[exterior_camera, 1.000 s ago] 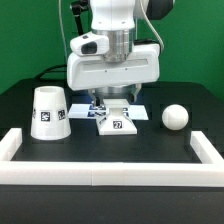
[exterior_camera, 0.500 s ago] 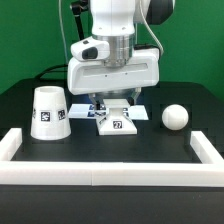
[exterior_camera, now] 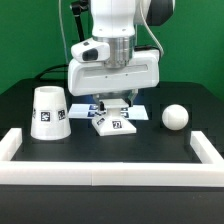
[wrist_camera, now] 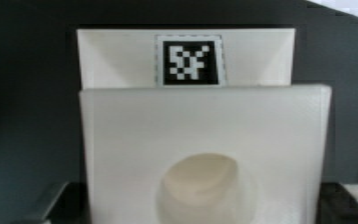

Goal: Assemble lamp

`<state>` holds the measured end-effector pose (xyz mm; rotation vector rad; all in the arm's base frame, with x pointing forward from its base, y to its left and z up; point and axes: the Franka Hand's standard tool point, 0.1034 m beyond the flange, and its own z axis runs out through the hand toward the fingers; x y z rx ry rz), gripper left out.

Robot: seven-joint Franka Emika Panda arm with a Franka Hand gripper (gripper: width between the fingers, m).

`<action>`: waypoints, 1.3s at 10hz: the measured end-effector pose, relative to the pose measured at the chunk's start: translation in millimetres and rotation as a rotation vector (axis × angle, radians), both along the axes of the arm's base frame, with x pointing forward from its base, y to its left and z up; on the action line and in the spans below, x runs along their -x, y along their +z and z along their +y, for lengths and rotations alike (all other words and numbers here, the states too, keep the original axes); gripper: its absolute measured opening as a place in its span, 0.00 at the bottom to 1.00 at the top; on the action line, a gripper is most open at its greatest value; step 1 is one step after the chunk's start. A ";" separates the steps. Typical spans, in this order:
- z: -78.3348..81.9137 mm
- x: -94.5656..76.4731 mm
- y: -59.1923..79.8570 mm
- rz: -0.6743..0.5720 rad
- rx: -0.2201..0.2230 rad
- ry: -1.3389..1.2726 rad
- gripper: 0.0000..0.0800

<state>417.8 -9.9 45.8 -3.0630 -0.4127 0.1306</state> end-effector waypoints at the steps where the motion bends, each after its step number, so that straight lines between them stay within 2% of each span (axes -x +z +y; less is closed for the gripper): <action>1: 0.0 0.0 0.0 0.000 0.000 0.000 0.67; 4: 0.2 -0.7 0.0 -0.001 0.000 0.000 0.67; 5: 4.3 -11.4 0.1 -0.010 0.001 -0.018 0.67; 8: 16.6 -50.3 0.7 -0.047 -0.001 -0.015 0.67; 10: 27.2 -84.3 1.3 -0.078 -0.005 -0.026 0.67; 13: 56.0 -129.4 2.2 -0.102 -0.009 -0.125 0.67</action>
Offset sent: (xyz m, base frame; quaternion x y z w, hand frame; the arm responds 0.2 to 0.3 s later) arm 0.0000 0.0000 0.0000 0.0000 0.0000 0.0000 1.0000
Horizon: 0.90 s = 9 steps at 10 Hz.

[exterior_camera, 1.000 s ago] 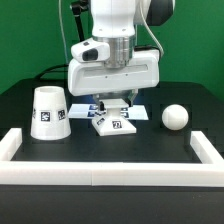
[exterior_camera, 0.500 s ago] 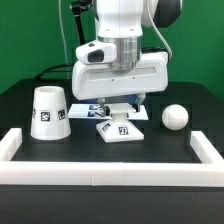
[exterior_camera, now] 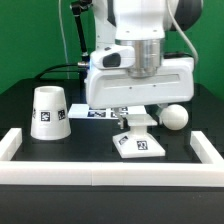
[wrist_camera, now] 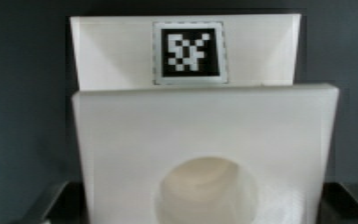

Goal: Assemble lamp

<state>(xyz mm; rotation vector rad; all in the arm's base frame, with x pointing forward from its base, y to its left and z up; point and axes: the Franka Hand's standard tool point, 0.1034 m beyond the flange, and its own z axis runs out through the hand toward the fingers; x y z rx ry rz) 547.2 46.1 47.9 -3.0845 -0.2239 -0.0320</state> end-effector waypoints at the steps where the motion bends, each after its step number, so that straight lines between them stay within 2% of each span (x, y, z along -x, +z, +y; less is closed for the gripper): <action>1: 10.7 -12.7 0.5 -0.012 -0.003 -0.025 0.67; 7: 53.5 -55.0 1.1 -0.049 -0.019 -0.091 0.67; 9: 57.0 -57.6 0.9 -0.050 -0.021 -0.140 0.67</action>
Offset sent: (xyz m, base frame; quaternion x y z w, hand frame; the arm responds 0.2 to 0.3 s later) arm 0.0278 0.0193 -0.0070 -0.0141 -0.0053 0.0363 0.9992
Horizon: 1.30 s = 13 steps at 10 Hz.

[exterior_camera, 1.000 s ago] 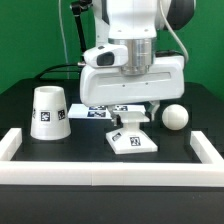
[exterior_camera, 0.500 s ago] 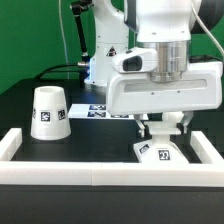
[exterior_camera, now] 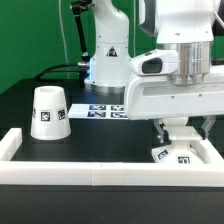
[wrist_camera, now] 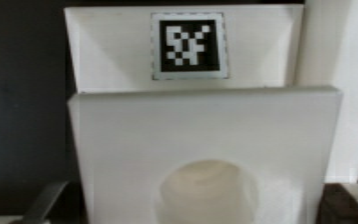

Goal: Assemble lamp

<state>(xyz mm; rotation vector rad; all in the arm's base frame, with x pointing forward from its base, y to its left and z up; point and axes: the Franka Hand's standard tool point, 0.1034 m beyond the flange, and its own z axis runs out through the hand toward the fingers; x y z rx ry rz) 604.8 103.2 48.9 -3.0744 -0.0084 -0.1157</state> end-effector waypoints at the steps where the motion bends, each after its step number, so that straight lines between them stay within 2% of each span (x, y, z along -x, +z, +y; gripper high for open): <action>1: -0.8 -1.5 0.3 0.000 0.000 -0.035 0.67; 4: -0.8 -1.5 0.2 0.000 0.000 -0.034 0.67; 5: -0.8 -1.5 0.2 0.000 -0.001 -0.034 0.82; 6: -0.8 -1.5 0.2 -0.001 -0.001 -0.034 0.82; 7: -2.1 -0.2 1.7 -0.010 -0.001 -0.032 0.87; 9: -8.0 30.9 10.9 -0.013 0.001 -0.052 0.87; 13: -3.2 108.5 27.8 0.046 0.006 -0.077 0.87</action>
Offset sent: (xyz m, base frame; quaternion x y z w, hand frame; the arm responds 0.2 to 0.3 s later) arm 0.0000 0.0000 0.0000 0.0000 0.0000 0.0000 1.0000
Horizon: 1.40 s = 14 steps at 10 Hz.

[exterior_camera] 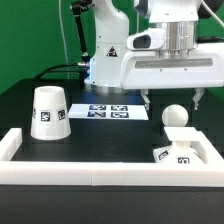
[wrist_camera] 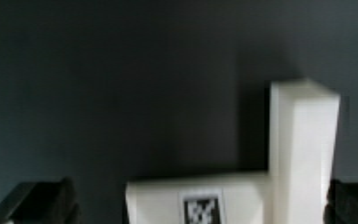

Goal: Assemble lamp

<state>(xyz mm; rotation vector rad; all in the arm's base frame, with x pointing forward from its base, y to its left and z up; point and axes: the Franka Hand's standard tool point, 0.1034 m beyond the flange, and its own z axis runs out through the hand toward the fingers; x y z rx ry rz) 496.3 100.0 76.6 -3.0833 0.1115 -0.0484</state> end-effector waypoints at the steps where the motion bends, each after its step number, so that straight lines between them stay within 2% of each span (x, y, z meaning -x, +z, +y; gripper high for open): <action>1: 0.4 12.6 -1.7 0.014 0.000 -0.017 0.87; 3: 8.4 34.0 -13.0 0.033 -0.001 -0.068 0.87; 7: 9.0 35.2 -13.8 0.036 -0.001 -0.066 0.87; 8: 16.4 37.3 -13.1 0.033 -0.003 -0.079 0.87; 9: 27.2 44.2 -16.7 0.017 -0.007 -0.069 0.87; 10: 30.2 52.0 -23.2 0.017 -0.006 -0.051 0.87; 13: 27.8 54.6 -26.6 0.040 -0.001 -0.038 0.87; 14: 25.5 57.4 -26.4 0.106 0.007 -0.026 0.87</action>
Offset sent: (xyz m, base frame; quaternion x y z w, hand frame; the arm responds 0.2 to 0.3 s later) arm 0.0000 0.0000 0.0000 0.0000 0.0000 0.0000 1.0000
